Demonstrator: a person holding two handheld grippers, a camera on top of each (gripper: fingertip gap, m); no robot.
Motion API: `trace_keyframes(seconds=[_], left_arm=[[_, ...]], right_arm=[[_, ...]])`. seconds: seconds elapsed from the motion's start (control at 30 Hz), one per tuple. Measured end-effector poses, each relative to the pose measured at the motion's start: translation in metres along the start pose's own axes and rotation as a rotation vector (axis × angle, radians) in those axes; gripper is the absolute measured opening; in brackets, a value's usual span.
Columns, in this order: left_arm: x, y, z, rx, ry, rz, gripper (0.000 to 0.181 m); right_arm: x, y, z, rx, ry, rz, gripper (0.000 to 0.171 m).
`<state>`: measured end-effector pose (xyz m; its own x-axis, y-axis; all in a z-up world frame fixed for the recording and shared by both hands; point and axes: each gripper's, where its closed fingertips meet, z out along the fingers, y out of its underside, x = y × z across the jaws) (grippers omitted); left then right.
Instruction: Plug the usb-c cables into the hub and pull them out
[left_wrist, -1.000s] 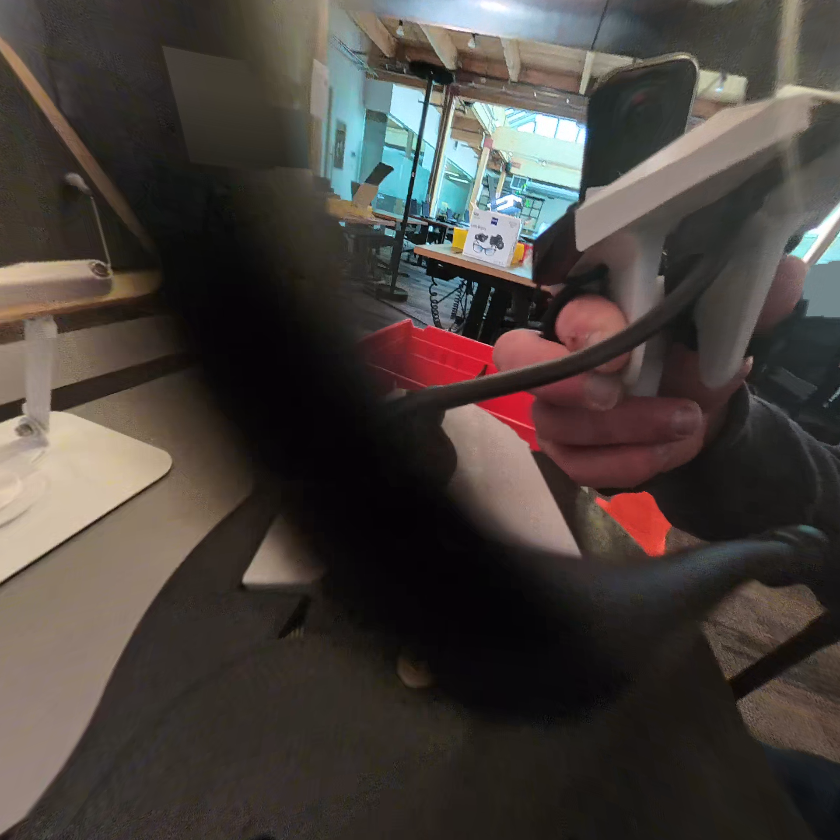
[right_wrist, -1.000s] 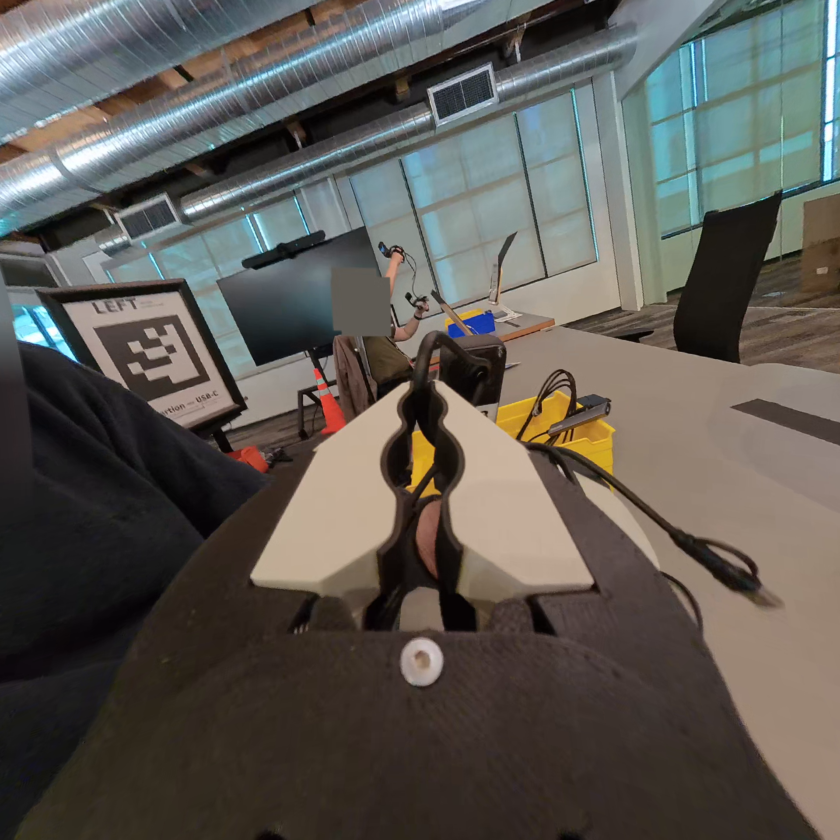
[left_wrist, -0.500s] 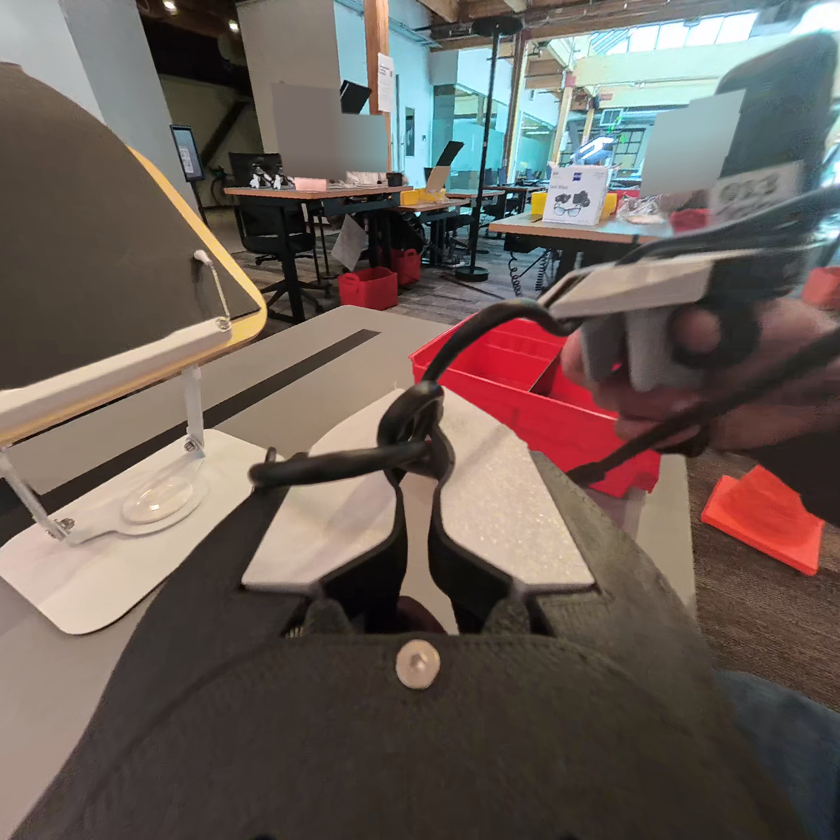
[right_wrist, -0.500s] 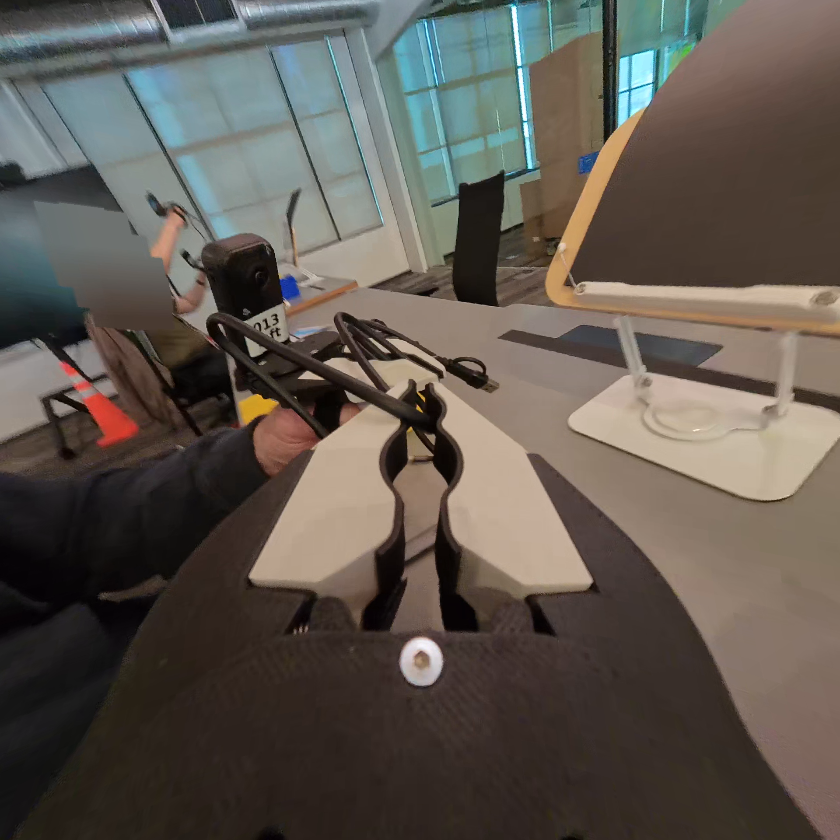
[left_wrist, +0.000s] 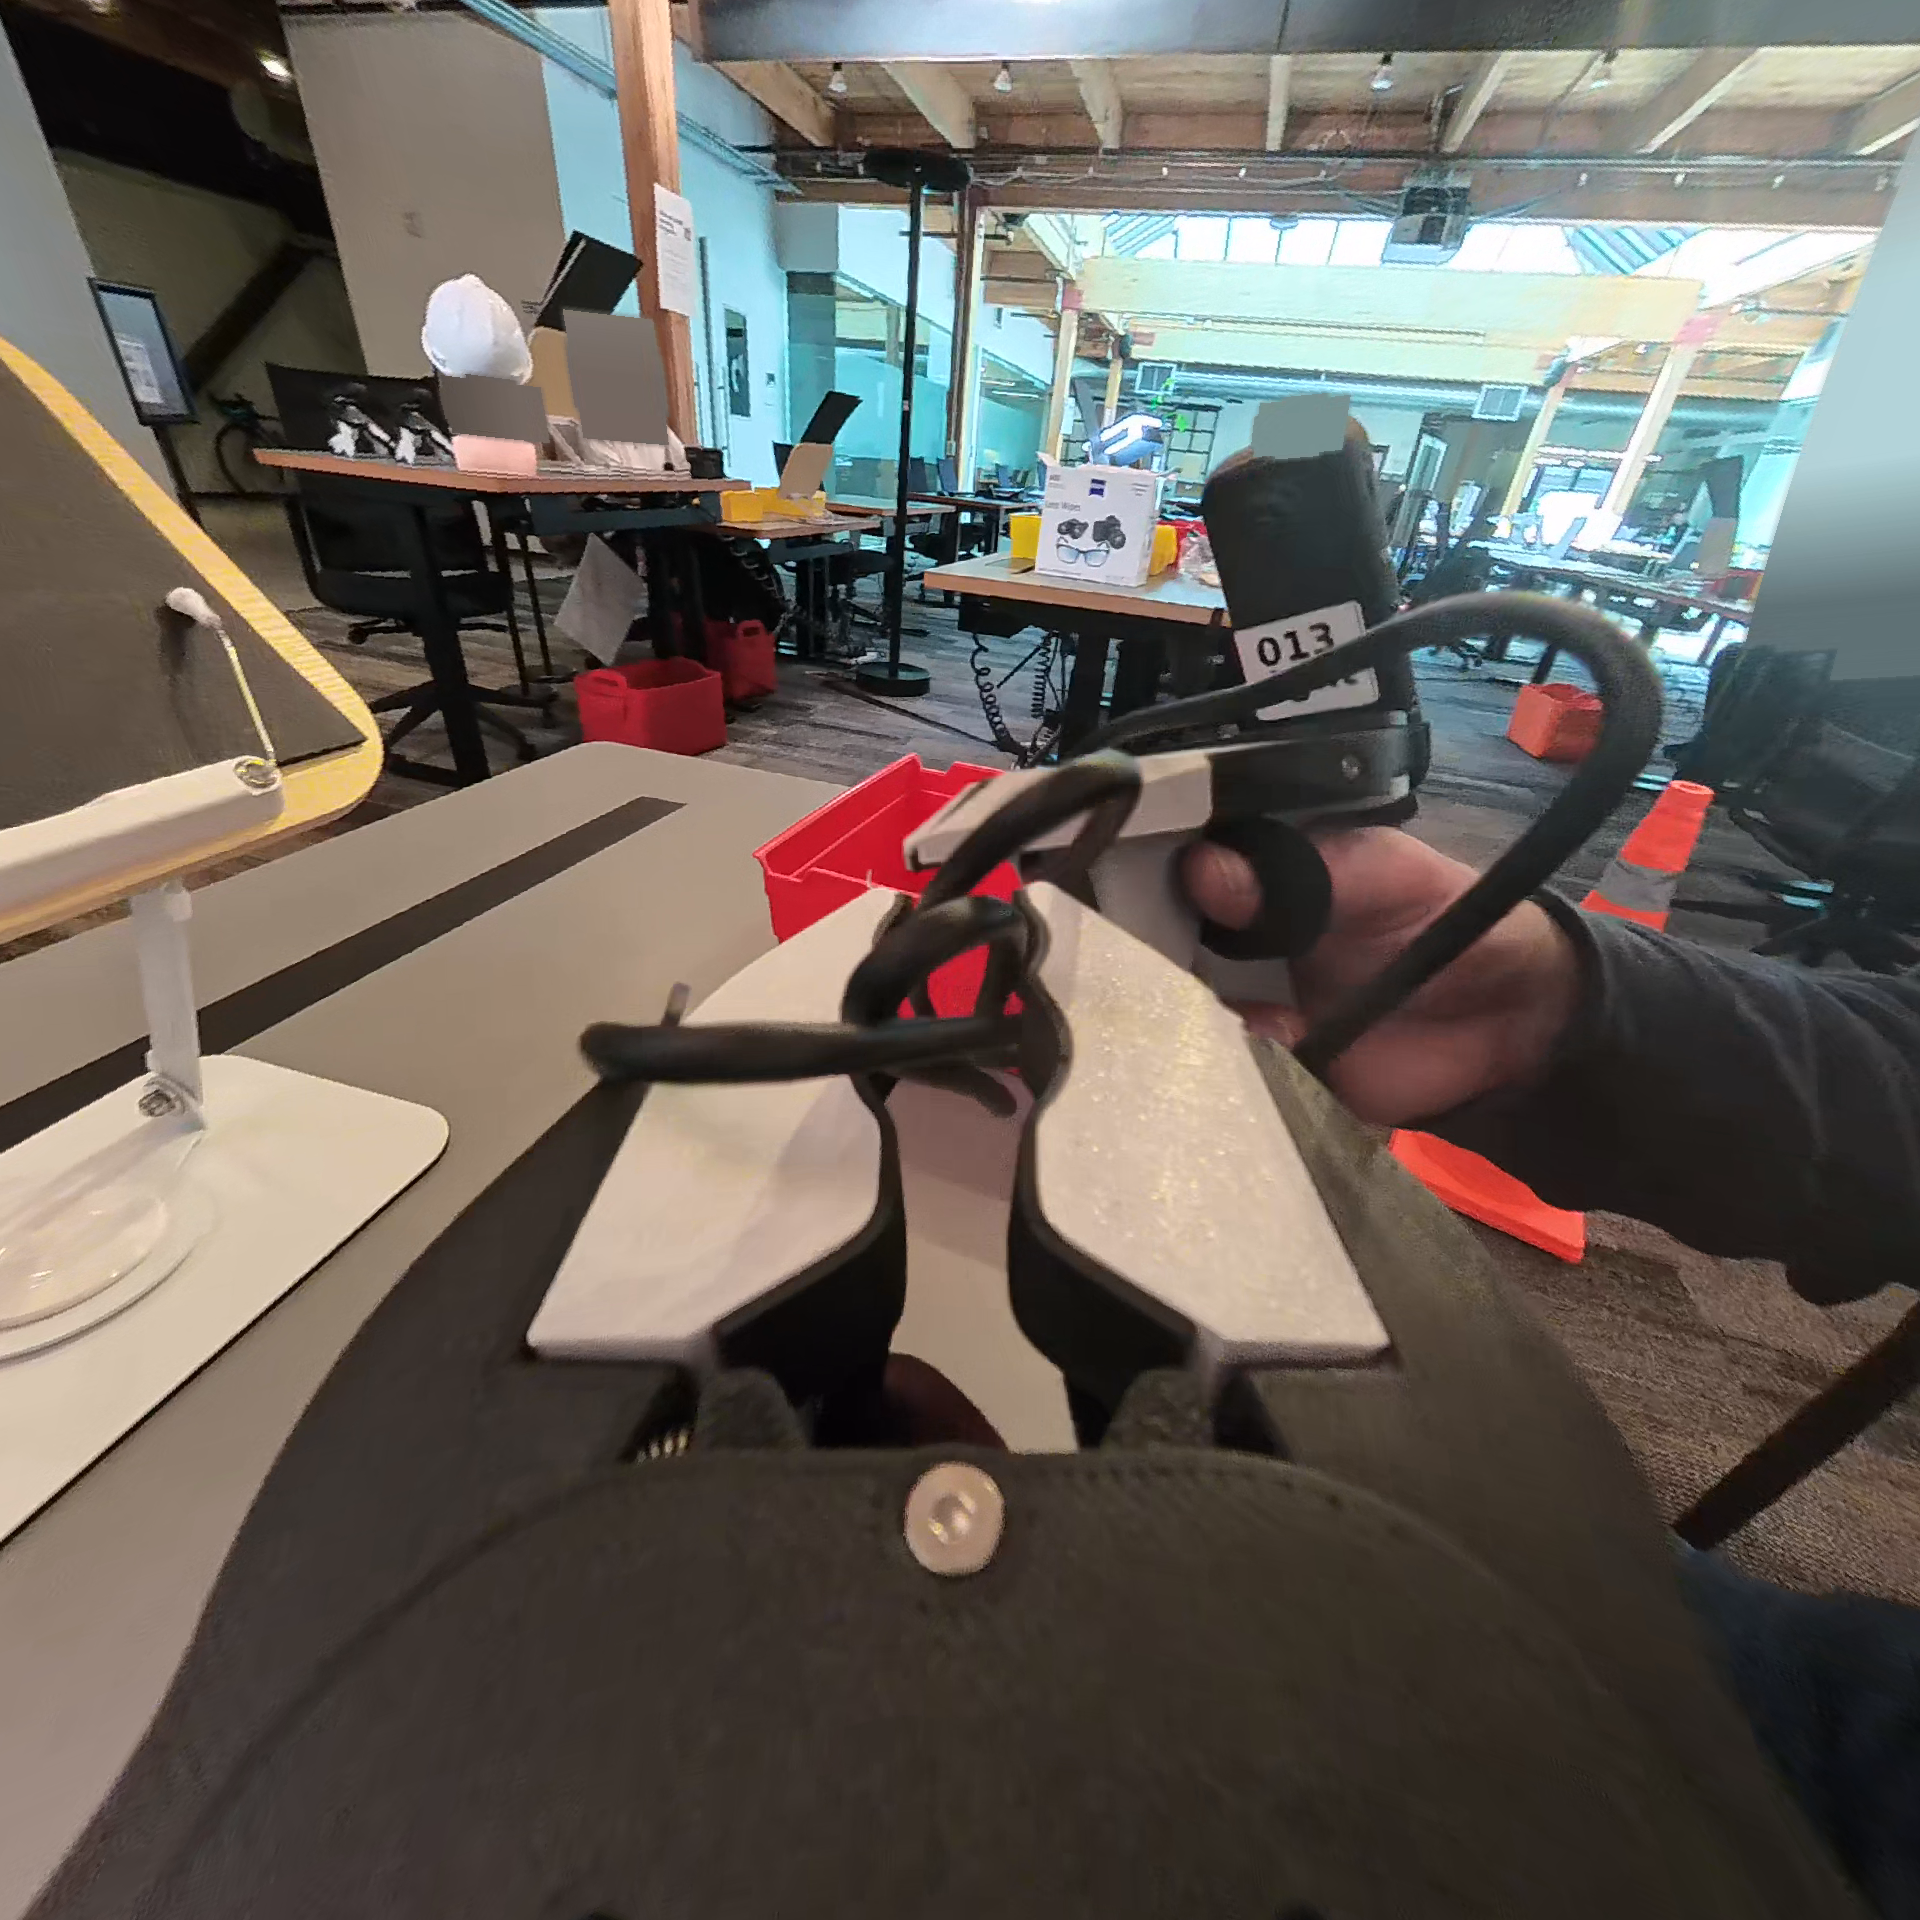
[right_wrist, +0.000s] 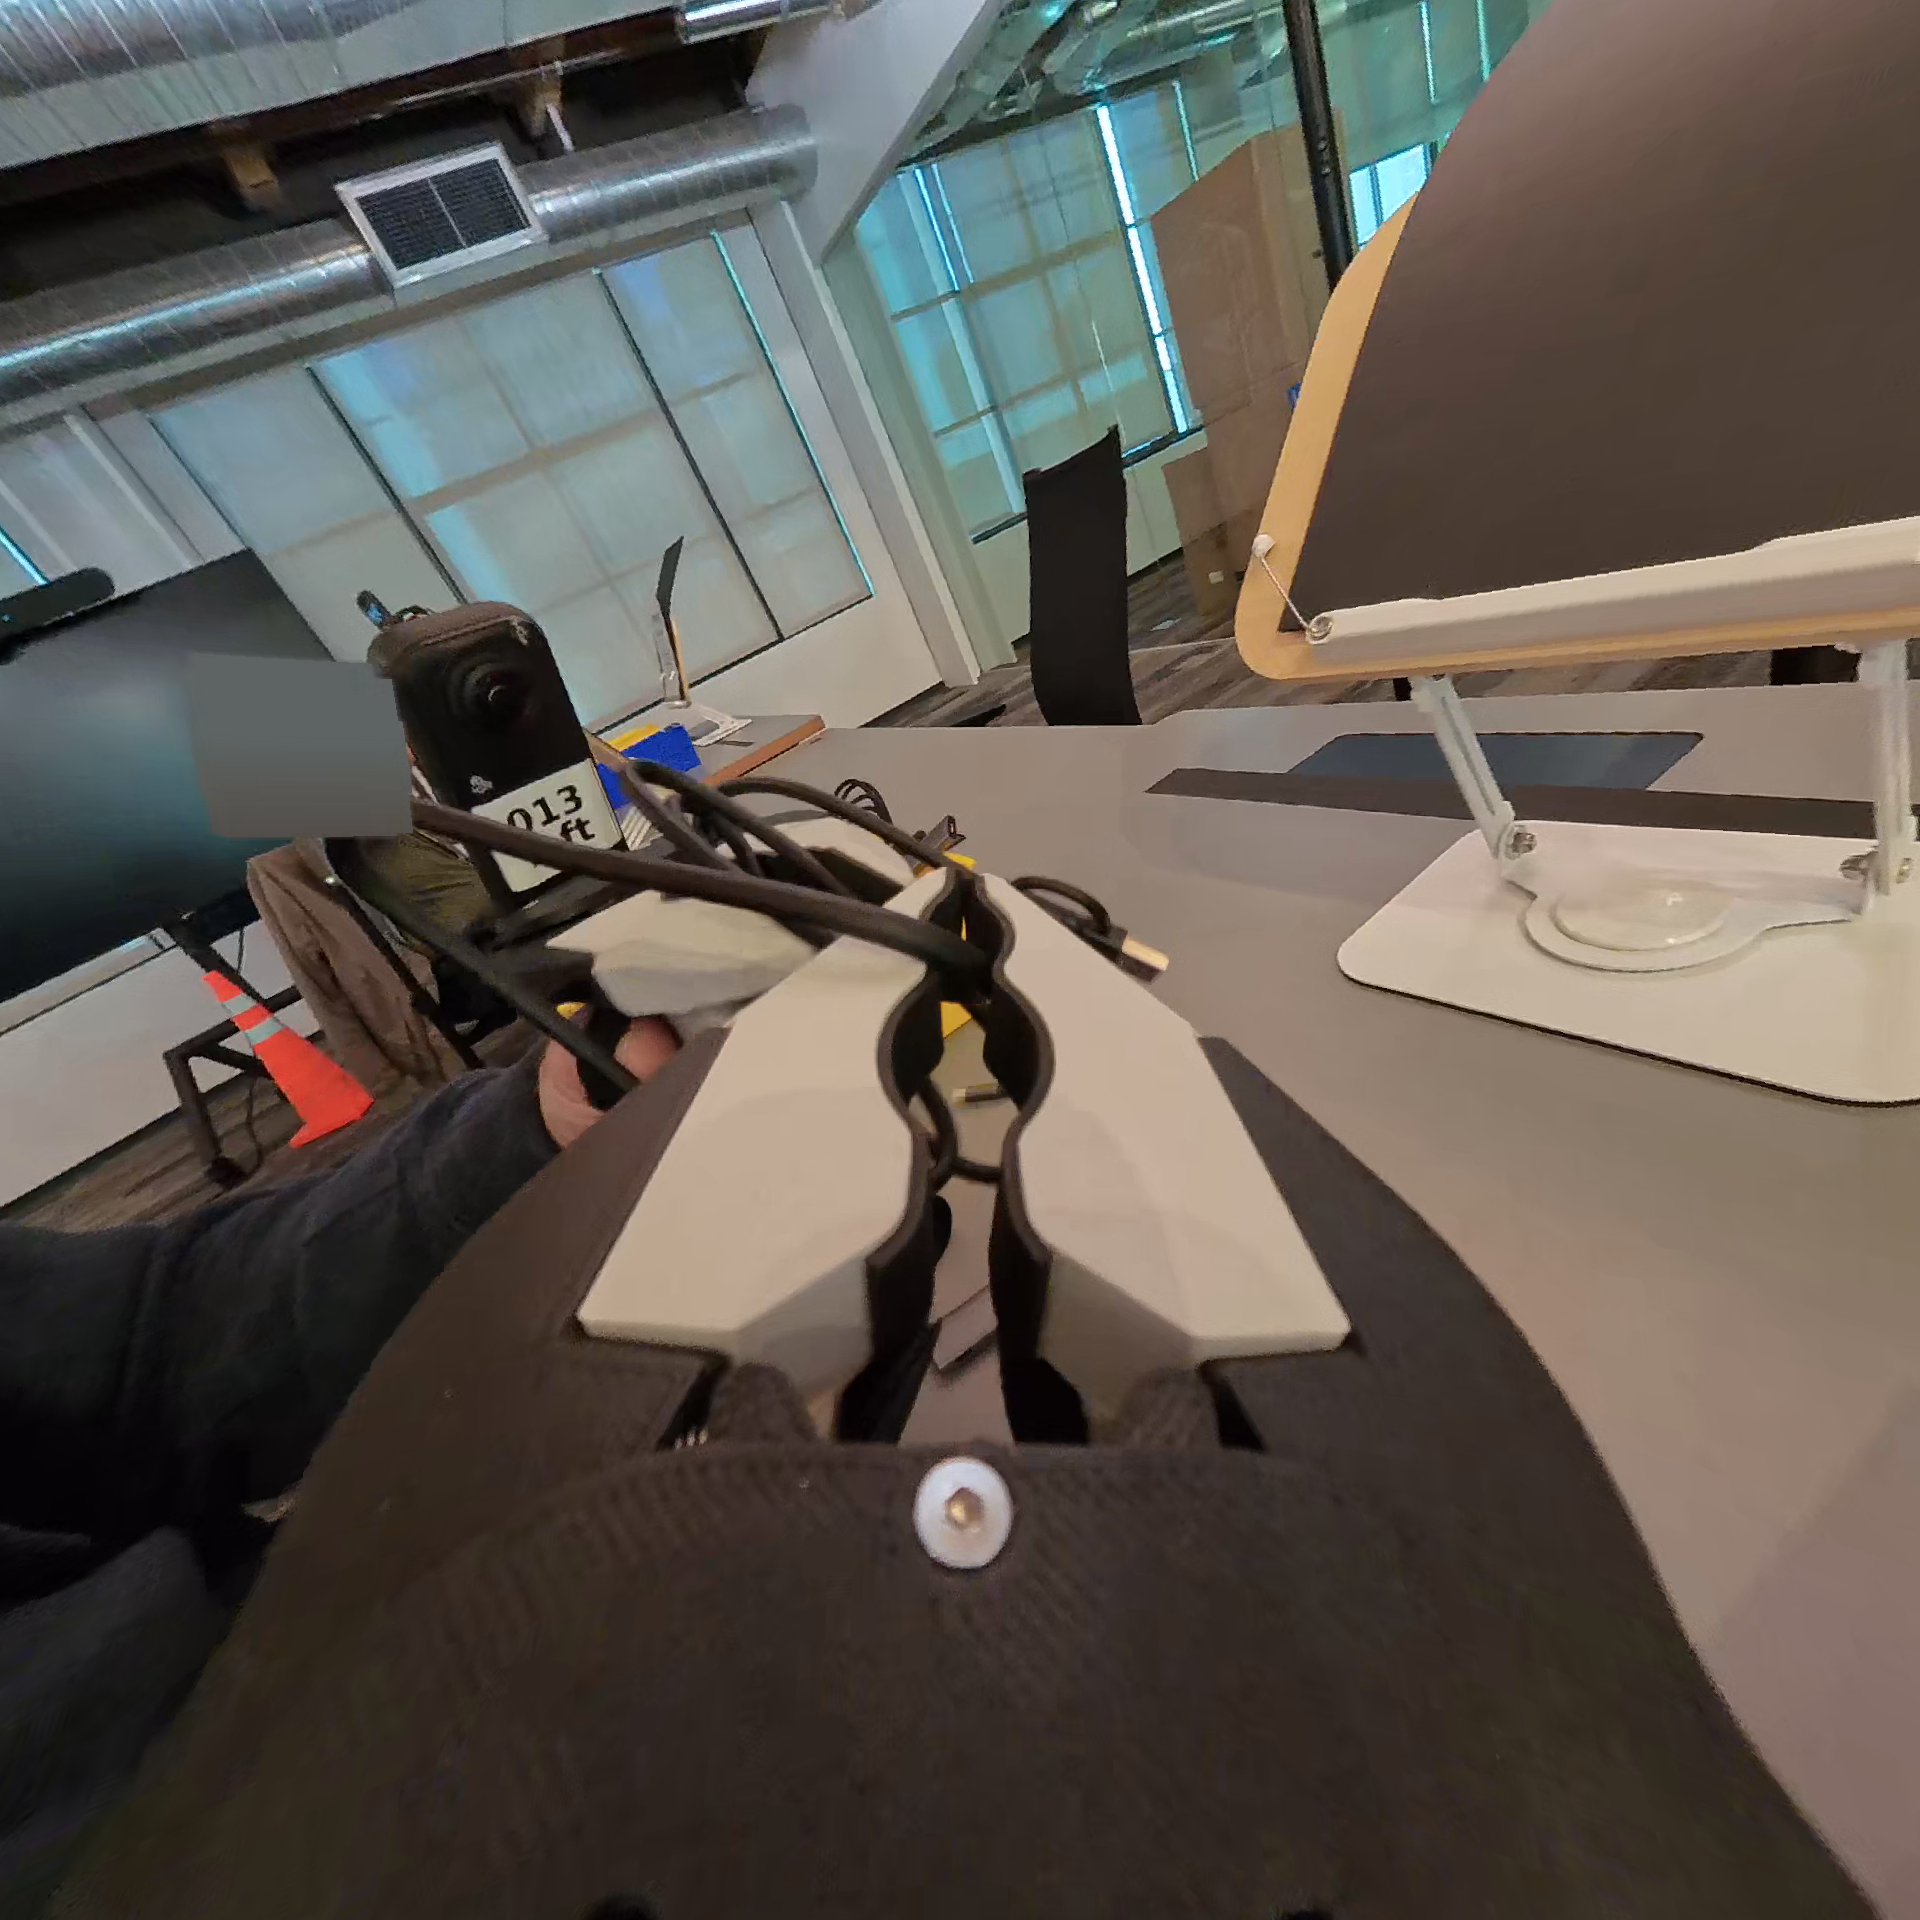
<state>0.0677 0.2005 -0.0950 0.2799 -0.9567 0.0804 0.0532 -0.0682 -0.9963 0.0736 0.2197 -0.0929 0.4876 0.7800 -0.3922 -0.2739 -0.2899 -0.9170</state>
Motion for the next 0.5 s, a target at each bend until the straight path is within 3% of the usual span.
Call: trace_keyframes(seconds=[0.1, 0.27, 0.5], left_arm=[[0.009, 0.002, 0.002, -0.002, 0.049, -0.005, 0.034], [0.006, 0.003, 0.004, 0.012, 0.031, -0.020, 0.039], [0.000, -0.004, 0.003, 0.062, -0.006, -0.052, 0.011]], right_arm=[[0.004, 0.001, 0.002, 0.001, 0.021, 0.001, 0.000], [0.003, 0.009, 0.006, -0.021, 0.014, -0.008, 0.000], [-0.003, 0.018, 0.012, -0.045, 0.001, -0.037, 0.000]])
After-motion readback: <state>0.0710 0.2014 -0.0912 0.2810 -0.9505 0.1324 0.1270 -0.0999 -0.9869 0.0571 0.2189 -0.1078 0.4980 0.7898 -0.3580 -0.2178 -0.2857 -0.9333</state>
